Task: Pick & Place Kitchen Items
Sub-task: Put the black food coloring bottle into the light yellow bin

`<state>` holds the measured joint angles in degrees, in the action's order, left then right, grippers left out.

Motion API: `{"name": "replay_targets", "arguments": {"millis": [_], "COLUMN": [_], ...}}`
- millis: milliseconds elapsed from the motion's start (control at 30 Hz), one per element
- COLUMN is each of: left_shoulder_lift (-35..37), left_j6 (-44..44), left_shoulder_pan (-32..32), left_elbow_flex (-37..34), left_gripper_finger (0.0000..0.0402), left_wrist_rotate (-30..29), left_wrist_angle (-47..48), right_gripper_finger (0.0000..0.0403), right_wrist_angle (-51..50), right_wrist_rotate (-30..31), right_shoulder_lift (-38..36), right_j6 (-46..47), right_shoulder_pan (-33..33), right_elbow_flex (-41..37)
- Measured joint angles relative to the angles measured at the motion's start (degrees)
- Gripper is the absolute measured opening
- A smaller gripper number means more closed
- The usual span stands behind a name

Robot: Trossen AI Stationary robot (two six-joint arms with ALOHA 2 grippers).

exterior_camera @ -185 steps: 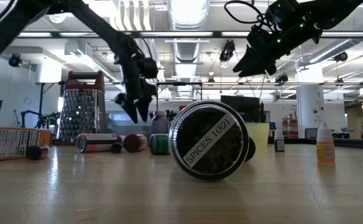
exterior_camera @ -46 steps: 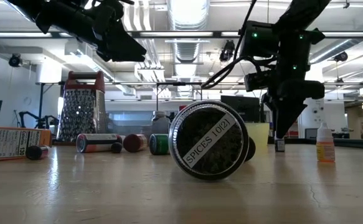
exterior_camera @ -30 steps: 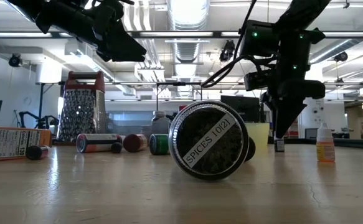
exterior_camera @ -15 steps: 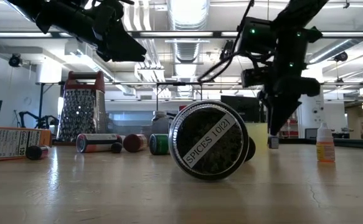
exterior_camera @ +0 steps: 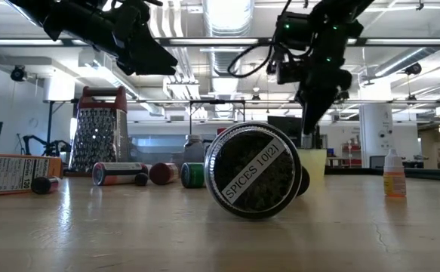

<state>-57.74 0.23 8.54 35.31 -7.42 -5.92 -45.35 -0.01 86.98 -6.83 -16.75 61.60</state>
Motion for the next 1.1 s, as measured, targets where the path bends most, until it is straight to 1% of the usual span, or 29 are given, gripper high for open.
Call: {"name": "replay_targets", "arguments": {"millis": [67,200,333,467,600,933,1100], "left_shoulder_lift": [0.0,0.0,0.0,0.0,0.0,0.0,0.0], "left_j6": [0.0,-0.1,-0.1,-0.1,-0.1,-0.1,-0.1], "left_shoulder_pan": [0.0,0.0,0.0,0.0,0.0,0.0,0.0], "left_elbow_flex": [0.0,0.0,0.0,0.0,0.0,0.0,0.0], "left_gripper_finger": [0.0268,0.0268,0.0268,0.0268,0.0268,0.0268,0.0268], "left_wrist_rotate": [0.0,0.0,-0.1,-0.1,-0.2,-0.2,-0.2], "left_wrist_angle": [0.0,0.0,0.0,-0.6,-0.8,-0.8,-0.8], "right_gripper_finger": [0.0063,0.0061,0.0059,0.0062,0.0061,0.0059,0.0059], "right_wrist_angle": [-1.0,-1.7,-1.7,-1.7,-2.5,-3.1,-2.0], "right_wrist_rotate": [-1.8,-2.9,-6.0,-6.3,-6.5,-6.4,-6.1], "right_shoulder_lift": [0.0,0.0,0.2,1.7,5.0,17.5,20.9], "right_j6": [-1.4,-4.3,-5.2,-5.0,-5.2,-5.4,-5.4], "right_shoulder_pan": [-2.4,-6.6,-11.3,-15.6,-19.0,-25.9,-28.1], "right_elbow_flex": [2.1,6.2,10.3,14.2,17.4,23.0,25.3]}}
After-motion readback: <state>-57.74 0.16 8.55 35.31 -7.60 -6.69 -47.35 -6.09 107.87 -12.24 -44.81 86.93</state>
